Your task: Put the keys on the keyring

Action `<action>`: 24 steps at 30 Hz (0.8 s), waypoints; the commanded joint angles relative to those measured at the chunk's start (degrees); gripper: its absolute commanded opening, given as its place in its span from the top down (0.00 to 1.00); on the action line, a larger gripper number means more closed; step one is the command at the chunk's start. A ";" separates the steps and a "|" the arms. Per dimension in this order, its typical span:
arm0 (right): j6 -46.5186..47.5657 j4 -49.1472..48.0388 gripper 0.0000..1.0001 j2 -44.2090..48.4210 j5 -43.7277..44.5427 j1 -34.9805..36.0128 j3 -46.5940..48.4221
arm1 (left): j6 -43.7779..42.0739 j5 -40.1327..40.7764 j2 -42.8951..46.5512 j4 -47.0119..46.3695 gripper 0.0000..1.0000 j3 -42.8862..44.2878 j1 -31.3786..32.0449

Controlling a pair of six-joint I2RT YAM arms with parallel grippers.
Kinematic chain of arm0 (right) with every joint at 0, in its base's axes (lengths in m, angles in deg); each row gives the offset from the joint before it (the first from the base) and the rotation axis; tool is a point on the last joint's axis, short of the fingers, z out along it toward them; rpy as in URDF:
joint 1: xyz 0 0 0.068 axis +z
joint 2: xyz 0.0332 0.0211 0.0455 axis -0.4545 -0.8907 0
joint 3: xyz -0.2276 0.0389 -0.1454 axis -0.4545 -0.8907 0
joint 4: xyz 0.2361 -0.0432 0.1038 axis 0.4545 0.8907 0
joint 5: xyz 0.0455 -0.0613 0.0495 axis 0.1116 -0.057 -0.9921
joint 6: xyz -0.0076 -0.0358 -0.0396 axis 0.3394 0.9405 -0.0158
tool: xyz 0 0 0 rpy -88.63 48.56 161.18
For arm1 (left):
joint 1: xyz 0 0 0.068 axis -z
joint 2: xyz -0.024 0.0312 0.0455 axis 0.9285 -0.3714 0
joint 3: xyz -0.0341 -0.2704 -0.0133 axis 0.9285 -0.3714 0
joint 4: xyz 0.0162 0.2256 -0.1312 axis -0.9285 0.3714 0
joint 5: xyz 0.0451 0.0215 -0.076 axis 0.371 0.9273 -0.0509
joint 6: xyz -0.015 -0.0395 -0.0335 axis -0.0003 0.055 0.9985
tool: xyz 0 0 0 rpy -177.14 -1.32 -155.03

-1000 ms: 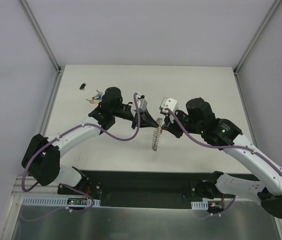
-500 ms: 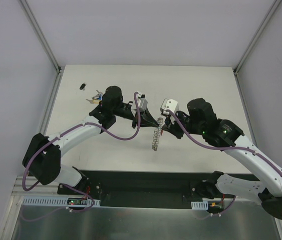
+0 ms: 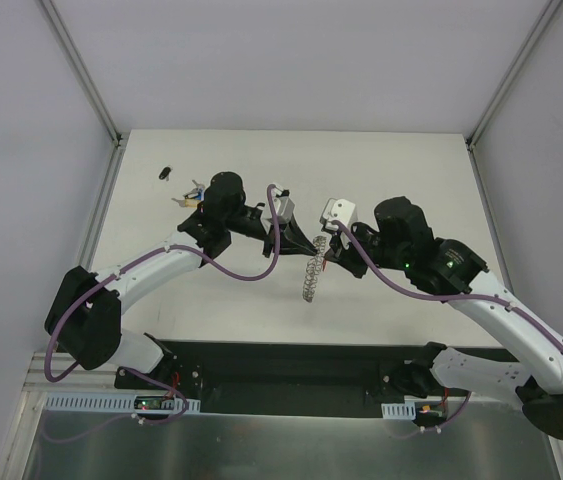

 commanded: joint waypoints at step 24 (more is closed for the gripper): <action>1.00 -2.18 0.99 1.33 -1.10 -0.23 1.56 | 0.78 -4.45 0.00 -1.45 1.00 3.38 0.89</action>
